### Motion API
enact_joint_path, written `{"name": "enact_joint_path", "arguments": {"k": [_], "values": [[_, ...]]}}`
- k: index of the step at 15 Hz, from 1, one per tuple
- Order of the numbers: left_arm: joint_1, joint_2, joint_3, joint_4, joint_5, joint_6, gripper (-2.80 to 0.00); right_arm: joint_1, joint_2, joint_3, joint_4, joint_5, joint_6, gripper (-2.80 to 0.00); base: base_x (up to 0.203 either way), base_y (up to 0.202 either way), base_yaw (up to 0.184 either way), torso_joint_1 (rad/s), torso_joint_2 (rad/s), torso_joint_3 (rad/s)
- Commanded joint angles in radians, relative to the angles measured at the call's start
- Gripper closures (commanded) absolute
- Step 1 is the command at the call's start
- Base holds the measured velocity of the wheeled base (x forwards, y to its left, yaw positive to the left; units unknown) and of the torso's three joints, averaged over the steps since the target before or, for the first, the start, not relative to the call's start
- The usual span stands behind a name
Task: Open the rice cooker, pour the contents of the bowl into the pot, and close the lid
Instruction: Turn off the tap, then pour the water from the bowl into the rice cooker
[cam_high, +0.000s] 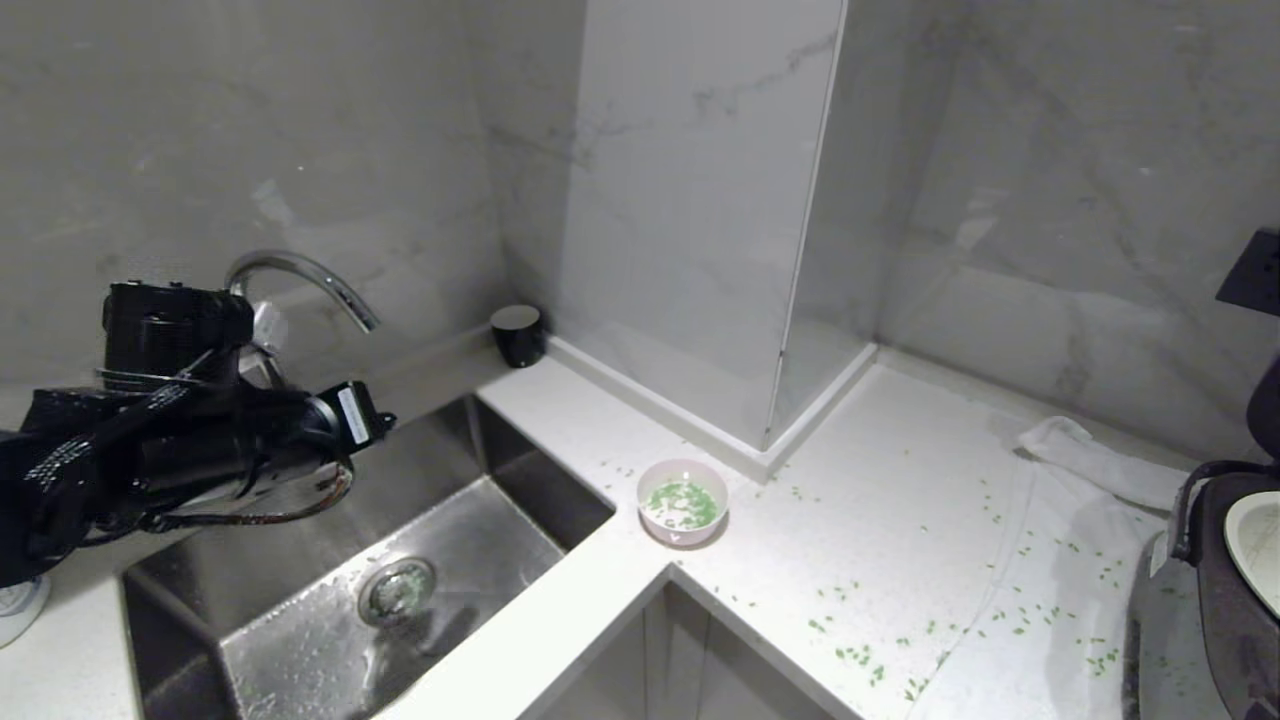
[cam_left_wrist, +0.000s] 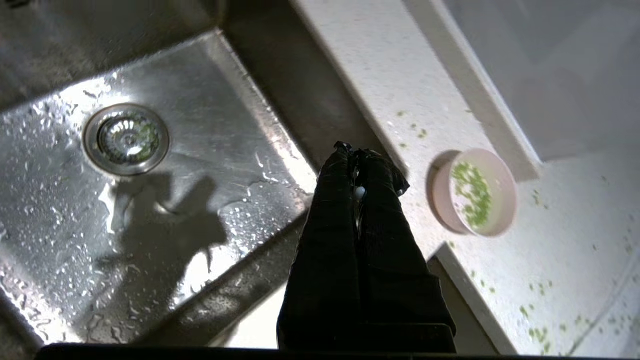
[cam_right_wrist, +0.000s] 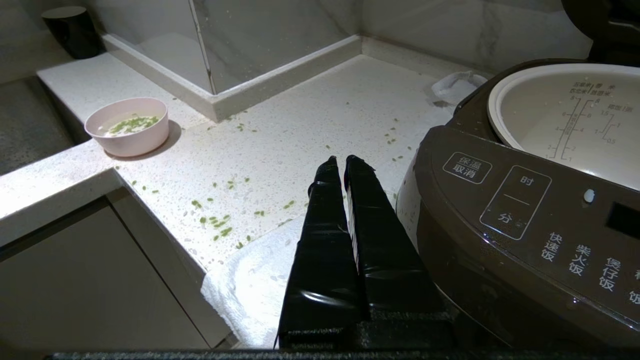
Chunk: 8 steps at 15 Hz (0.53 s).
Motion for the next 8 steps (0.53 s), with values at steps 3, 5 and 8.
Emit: {"name": "enact_joint_path", "arguments": {"k": [3,5,8], "values": [[-0.036,-0.272,0.108,-0.004,0.004,0.074,0.0,0.0,0.0,0.002,0.0,0.0,0.0,0.0,0.0,0.0,0.0,0.0,0.0,0.0],[-0.028,-0.37,0.161,-0.004,0.016,0.129,0.0,0.0,0.0,0.002,0.0,0.0,0.0,0.0,0.0,0.0,0.0,0.0,0.0,0.0],[-0.019,-0.565,0.207,-0.001,0.077,0.193,0.0,0.0,0.0,0.003,0.0,0.0,0.0,0.0,0.0,0.0,0.0,0.0,0.0,0.0]]}}
